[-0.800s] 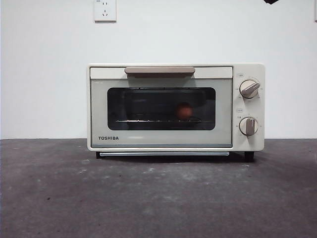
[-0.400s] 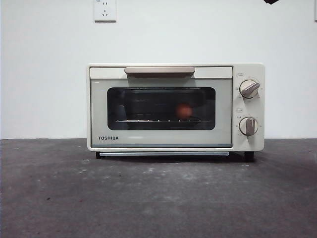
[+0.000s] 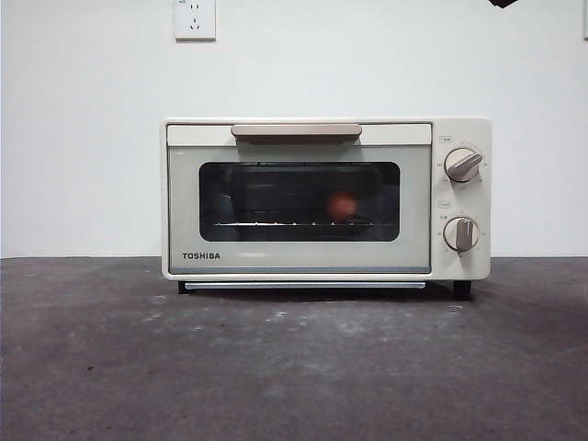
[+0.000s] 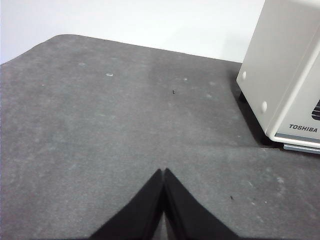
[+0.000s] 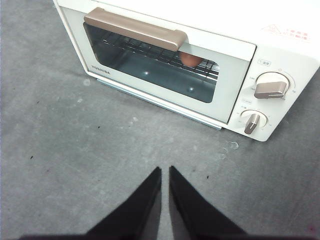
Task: Eggoven
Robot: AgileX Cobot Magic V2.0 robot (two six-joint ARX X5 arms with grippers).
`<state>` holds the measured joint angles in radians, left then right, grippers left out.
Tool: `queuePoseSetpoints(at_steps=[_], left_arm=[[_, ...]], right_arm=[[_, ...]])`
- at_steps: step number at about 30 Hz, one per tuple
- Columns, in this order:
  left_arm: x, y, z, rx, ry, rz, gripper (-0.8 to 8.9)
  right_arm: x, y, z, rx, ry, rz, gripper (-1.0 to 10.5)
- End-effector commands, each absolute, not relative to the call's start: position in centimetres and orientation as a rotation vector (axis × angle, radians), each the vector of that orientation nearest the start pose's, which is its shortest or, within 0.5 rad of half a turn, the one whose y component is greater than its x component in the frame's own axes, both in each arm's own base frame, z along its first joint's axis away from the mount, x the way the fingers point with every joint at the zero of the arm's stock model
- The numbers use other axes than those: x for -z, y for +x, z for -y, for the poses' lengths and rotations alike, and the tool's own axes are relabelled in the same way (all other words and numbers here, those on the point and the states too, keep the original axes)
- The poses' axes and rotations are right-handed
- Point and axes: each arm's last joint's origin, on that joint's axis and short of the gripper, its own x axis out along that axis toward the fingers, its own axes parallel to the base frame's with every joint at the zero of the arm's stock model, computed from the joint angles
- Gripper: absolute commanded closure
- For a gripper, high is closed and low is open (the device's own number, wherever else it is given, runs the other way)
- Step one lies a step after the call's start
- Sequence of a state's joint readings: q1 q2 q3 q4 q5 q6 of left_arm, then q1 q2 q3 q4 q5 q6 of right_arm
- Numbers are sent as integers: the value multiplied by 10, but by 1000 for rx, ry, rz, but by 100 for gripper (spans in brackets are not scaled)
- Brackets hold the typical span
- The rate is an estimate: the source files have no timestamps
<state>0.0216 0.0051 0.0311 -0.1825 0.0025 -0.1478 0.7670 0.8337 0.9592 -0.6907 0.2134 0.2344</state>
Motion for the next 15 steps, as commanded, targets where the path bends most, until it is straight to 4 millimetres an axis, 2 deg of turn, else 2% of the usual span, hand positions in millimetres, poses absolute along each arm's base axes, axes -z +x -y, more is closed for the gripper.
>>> queuePoseSetpoints(at_steps=[1, 5, 10, 15], left_arm=[[-147, 96, -2, -27, -153, -185, 806], [-147, 96, -2, -27, -153, -185, 806], [-147, 96, -2, -27, -153, -185, 806], [-147, 96, -2, -26, -153, -185, 806]], right_arm=[[-342, 119, -108, -482, -41, -547, 940], [-344, 119, -104, -454, -68, -518, 940], [-351, 120, -68, -273, 29, -376, 940], [-329, 114, -35, -268, 127, -230, 940]])
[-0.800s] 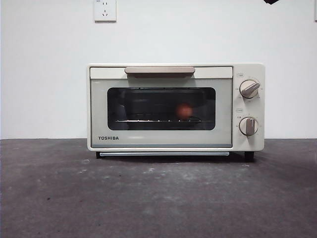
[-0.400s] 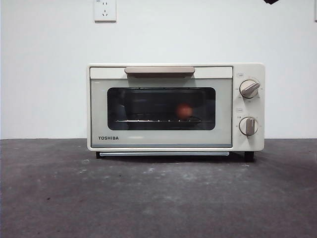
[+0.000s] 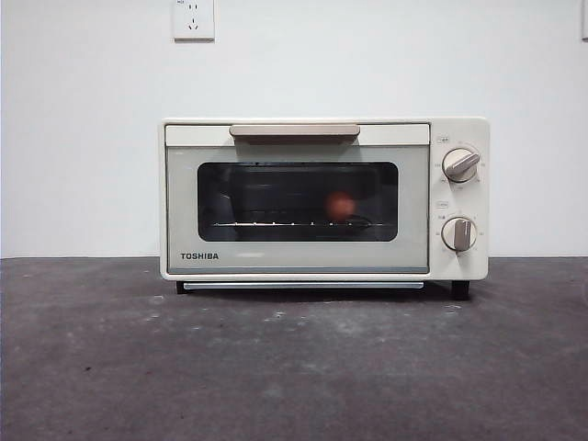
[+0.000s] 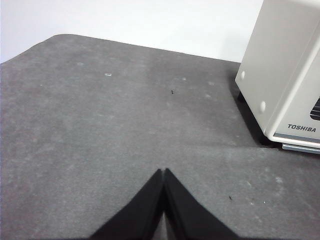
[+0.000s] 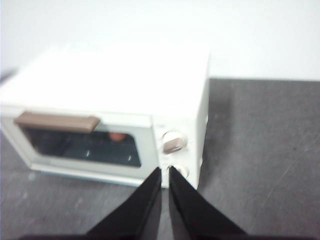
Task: Eggoven
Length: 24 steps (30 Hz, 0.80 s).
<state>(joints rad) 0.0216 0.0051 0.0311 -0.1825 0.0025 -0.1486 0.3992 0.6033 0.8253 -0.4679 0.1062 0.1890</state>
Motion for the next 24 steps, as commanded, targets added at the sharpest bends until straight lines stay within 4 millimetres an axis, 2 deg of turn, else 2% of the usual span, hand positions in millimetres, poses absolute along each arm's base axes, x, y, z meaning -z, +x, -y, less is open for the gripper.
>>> queuePoseSetpoints(at_steps=[1, 6, 11, 18, 24], left_arm=[[-147, 96, -2, -27, -153, -185, 806], [-147, 96, -2, -27, -153, -185, 806], [-147, 96, -2, -27, -153, -185, 806], [-147, 96, -2, -27, -153, -185, 806], [-147, 96, -2, -27, -153, -185, 806]], right_arm=[[-320, 111, -27, -238, 125, -191, 940], [-287, 99, -7, -87, 63, -65, 940], [-255, 95, 0, -16, 44, 20, 940], [-206, 95, 2, 0, 44, 18, 940], [-176, 96, 2, 0, 54, -26, 940]])
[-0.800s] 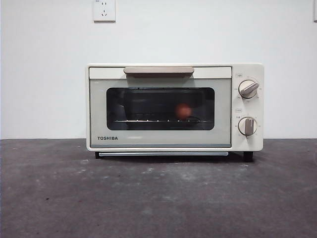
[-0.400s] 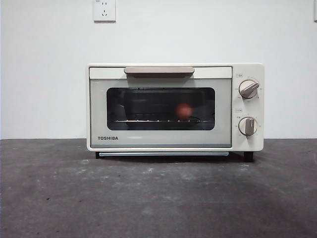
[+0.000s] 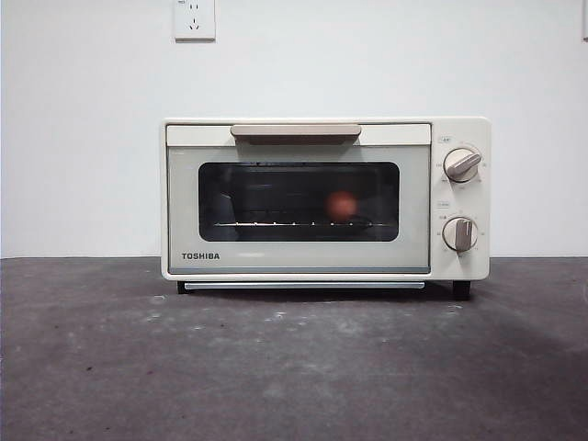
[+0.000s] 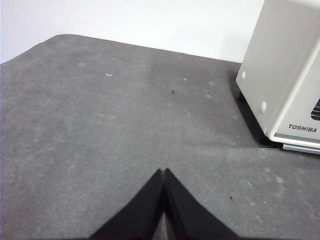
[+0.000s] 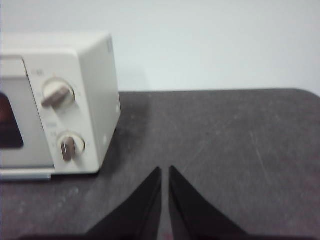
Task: Eggoven
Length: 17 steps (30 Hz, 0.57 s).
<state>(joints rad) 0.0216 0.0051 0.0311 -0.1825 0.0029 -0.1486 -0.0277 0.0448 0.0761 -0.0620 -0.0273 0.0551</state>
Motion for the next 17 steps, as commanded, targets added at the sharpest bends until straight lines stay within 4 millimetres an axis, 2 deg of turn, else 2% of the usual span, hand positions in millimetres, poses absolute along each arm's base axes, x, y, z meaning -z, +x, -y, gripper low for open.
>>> queuePoseSetpoints(at_steps=[1, 11, 17], left_arm=[[-147, 96, -2, -27, -153, -185, 806], [-147, 96, -2, -27, -153, -185, 806], [-147, 96, -2, -26, -153, -185, 806]], right_arm=[[-173, 96, 2, 0, 55, -32, 940], [-150, 96, 2, 4, 69, -177, 940], [-152, 96, 2, 8, 77, -154, 940]])
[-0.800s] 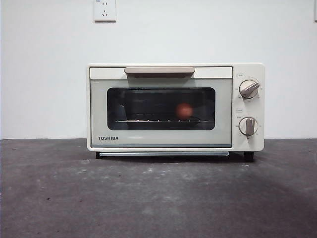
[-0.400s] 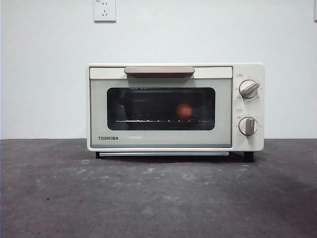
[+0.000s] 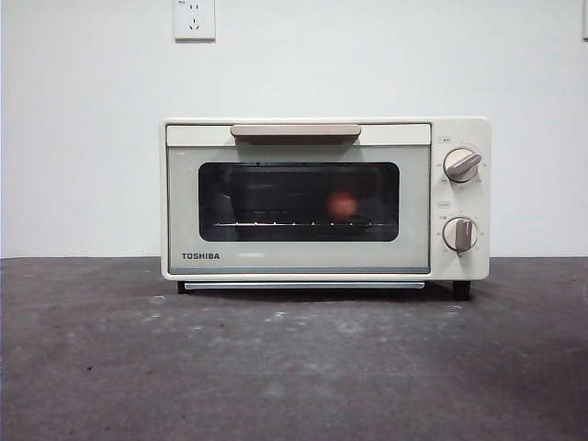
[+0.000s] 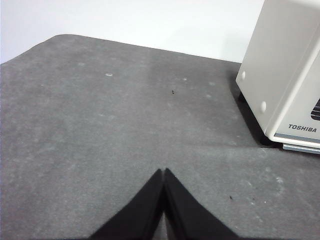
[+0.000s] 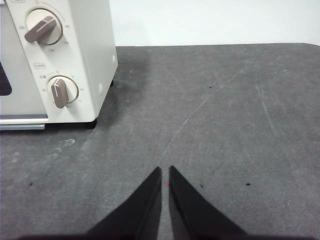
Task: Eggoven
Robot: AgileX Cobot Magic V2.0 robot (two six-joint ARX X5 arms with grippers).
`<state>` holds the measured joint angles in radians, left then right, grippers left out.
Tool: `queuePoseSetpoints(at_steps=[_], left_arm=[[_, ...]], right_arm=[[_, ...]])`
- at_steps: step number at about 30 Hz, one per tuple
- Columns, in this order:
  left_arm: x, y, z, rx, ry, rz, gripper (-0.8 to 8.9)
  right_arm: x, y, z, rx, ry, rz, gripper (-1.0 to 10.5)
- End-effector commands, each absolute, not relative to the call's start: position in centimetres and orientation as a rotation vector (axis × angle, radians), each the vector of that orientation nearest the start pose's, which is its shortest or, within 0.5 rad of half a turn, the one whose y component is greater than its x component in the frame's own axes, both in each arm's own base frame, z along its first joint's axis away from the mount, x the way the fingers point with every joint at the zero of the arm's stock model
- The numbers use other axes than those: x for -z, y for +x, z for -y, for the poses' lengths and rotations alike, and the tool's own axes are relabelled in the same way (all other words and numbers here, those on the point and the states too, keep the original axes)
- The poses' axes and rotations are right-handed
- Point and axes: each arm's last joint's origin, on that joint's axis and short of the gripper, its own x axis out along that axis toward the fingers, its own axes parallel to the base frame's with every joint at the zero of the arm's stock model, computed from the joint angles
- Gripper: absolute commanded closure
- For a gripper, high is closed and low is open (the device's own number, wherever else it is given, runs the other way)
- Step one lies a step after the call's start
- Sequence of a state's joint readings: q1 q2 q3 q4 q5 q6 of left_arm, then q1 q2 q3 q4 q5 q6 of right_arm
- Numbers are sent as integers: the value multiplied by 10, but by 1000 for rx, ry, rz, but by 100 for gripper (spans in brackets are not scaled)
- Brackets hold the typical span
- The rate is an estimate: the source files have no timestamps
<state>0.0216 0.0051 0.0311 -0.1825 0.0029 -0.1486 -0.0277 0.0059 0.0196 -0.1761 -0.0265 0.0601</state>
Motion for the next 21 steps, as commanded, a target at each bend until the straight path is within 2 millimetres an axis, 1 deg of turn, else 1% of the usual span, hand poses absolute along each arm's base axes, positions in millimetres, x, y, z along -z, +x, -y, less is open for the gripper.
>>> queuePoseSetpoints(at_steps=[1, 21], left_arm=[[-147, 96, -2, -27, -153, -185, 806], [-147, 96, -2, -27, -153, -185, 806]], right_arm=[[-152, 96, 2, 8, 77, -148, 940], [-153, 96, 2, 8, 77, -148, 940]])
